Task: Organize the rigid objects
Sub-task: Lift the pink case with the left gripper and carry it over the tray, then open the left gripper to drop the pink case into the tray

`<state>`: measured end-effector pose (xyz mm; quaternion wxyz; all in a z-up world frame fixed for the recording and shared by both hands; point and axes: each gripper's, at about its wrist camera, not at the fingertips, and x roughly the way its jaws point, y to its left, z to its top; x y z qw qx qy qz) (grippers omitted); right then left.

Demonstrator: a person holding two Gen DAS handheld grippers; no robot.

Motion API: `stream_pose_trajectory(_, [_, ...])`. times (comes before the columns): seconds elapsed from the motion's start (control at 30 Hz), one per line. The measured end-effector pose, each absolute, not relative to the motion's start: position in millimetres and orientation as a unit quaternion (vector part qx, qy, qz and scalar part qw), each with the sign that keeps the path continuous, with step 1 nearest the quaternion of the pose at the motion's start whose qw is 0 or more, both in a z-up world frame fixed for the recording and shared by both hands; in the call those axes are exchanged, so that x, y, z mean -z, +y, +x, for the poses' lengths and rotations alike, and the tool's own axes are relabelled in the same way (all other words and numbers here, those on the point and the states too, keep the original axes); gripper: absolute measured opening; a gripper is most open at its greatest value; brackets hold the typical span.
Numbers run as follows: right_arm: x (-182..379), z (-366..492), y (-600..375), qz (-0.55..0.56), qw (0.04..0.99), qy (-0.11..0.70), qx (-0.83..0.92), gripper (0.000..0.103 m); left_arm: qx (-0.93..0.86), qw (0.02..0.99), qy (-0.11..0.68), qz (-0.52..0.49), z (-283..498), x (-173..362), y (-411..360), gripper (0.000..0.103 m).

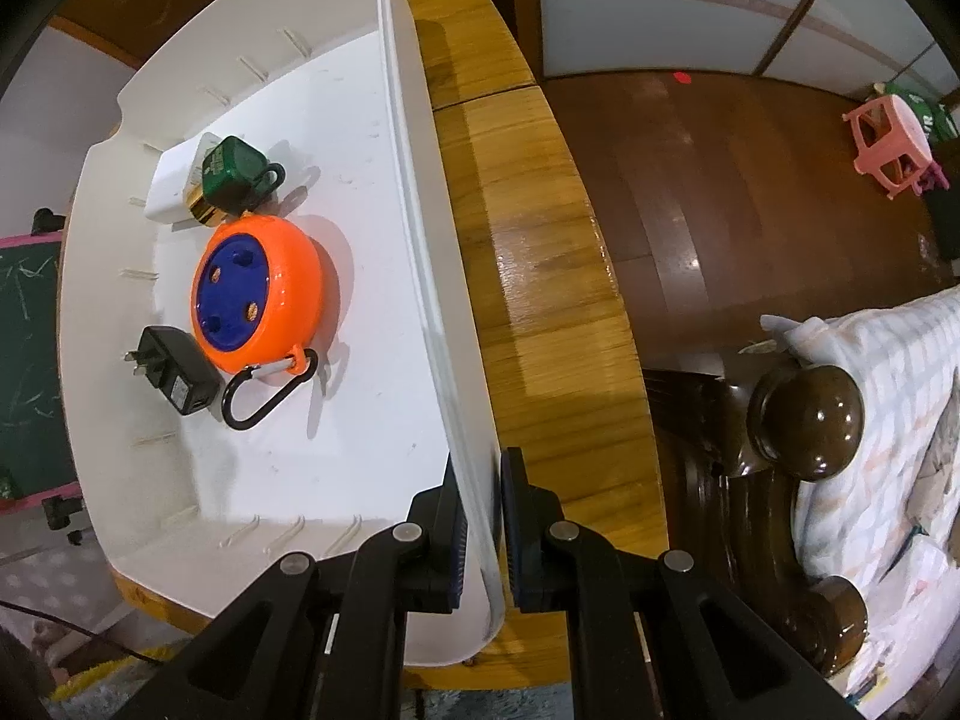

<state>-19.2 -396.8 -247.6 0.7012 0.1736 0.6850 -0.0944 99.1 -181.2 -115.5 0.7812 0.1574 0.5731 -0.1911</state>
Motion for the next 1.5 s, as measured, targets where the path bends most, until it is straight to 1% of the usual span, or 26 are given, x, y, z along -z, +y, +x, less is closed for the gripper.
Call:
stream_pose_trajectory(0.23, [246, -22, -398, 0.173, 0.703, 0.685, 0.081, 0.01, 0.232, 0.76, 0.579, 0.181, 112, 131, -246, 0.054])
stream_pose_trajectory(0.53, [249, -24, -404, 0.185, 0.703, 0.683, 0.069, 0.01, 0.235, 0.728, 0.618, 0.182, 143, 190, -317, 0.054])
stream_pose_trajectory(0.73, [252, -24, -405, 0.187, 0.703, 0.684, 0.063, 0.01, 0.225, 0.718, 0.629, 0.195, 147, 216, -343, 0.054])
stream_pose_trajectory(1.0, [252, -23, -405, 0.189, 0.701, 0.685, 0.058, 0.01, 0.227, 0.712, 0.628, 0.216, 145, 224, -361, 0.055])
stream_pose_trajectory(1.03, [252, -22, -405, 0.189, 0.701, 0.686, 0.058, 0.01, 0.228, 0.711, 0.629, 0.215, 146, 223, -362, 0.057])
stream_pose_trajectory(1.07, [252, -22, -405, 0.188, 0.701, 0.686, 0.057, 0.01, 0.23, 0.71, 0.63, 0.214, 146, 223, -362, 0.065])
stream_pose_trajectory(1.1, [252, -22, -405, 0.187, 0.7, 0.686, 0.057, 0.01, 0.23, 0.71, 0.63, 0.212, 146, 222, -362, 0.076])
stream_pose_trajectory(1.17, [252, -22, -404, 0.186, 0.7, 0.687, 0.056, 0.01, 0.23, 0.713, 0.629, 0.209, 145, 220, -360, 0.088])
stream_pose_trajectory(1.2, [252, -22, -404, 0.185, 0.7, 0.687, 0.056, 0.01, 0.229, 0.715, 0.627, 0.21, 145, 218, -359, 0.089])
stream_pose_trajectory(1.5, [251, -20, -402, 0.183, 0.699, 0.689, 0.059, 0.01, 0.226, 0.734, 0.6, 0.226, 131, 192, -337, 0.089])
